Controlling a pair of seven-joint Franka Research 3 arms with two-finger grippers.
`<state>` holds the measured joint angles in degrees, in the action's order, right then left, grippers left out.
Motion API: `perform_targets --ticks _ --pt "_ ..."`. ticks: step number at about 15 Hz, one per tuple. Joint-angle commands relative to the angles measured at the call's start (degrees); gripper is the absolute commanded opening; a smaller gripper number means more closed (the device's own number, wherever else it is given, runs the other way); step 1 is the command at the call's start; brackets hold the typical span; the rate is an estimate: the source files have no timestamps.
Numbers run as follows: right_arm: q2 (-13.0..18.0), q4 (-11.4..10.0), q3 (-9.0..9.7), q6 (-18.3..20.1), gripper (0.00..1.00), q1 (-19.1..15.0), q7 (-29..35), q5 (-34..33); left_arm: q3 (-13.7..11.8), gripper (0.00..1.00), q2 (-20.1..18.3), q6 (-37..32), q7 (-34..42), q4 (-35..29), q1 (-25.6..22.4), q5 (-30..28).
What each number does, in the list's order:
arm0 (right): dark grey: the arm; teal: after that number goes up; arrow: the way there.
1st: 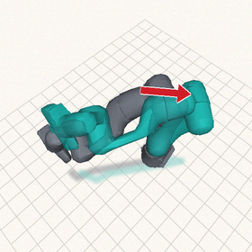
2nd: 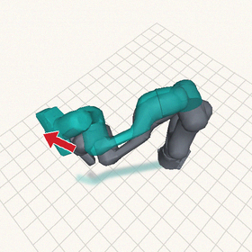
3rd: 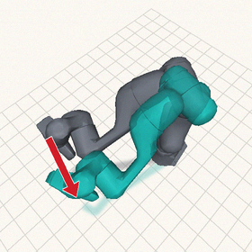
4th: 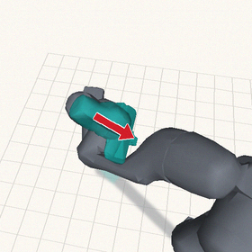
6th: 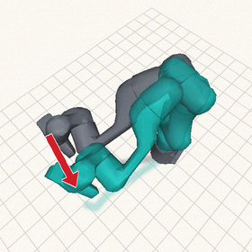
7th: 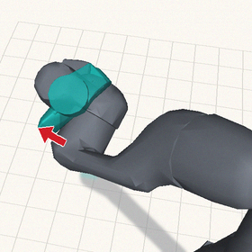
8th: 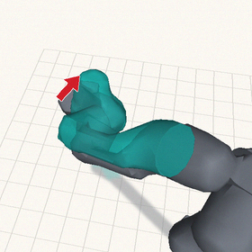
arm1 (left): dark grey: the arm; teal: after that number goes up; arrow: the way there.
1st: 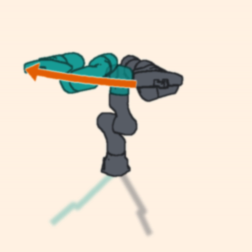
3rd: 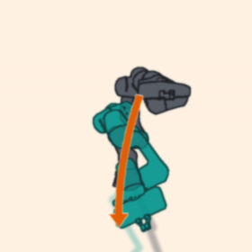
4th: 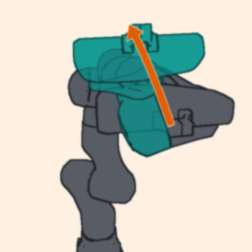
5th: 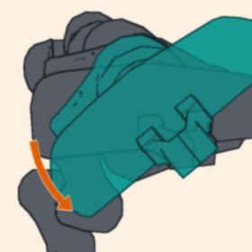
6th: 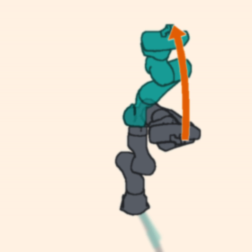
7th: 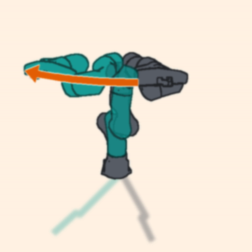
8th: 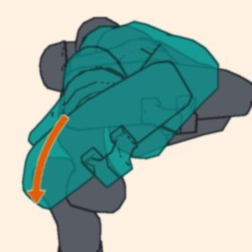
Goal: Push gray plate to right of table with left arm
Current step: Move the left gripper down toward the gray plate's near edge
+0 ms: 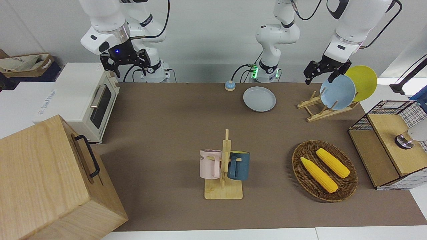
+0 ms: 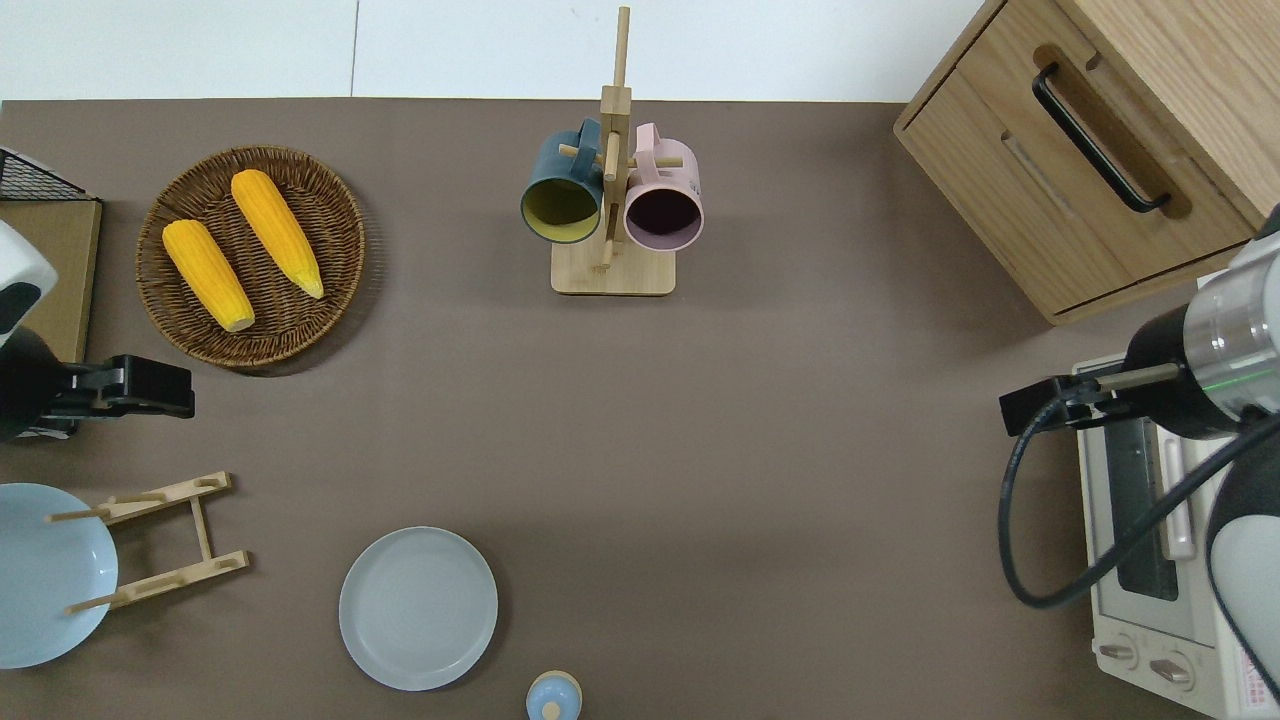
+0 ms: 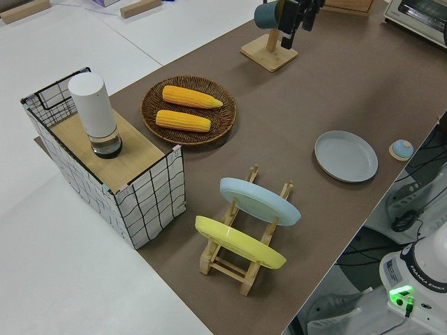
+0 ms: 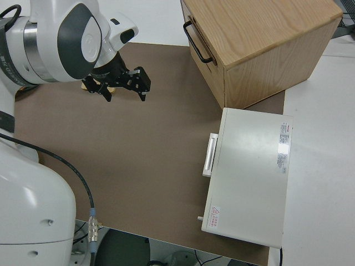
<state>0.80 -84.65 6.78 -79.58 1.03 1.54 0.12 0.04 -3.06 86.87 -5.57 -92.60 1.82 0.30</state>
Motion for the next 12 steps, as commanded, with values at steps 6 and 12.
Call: perform_targets --ticks 6,12 --pt "0.2 0.5 0.78 0.9 0.983 -1.1 0.1 0.2 0.8 1.00 -0.3 -1.1 -4.2 0.3 1.0 1.3" --pt "0.2 0.5 0.78 0.9 0.983 -1.1 0.1 0.2 0.8 1.00 -2.6 0.0 -3.9 -3.5 0.6 1.3"
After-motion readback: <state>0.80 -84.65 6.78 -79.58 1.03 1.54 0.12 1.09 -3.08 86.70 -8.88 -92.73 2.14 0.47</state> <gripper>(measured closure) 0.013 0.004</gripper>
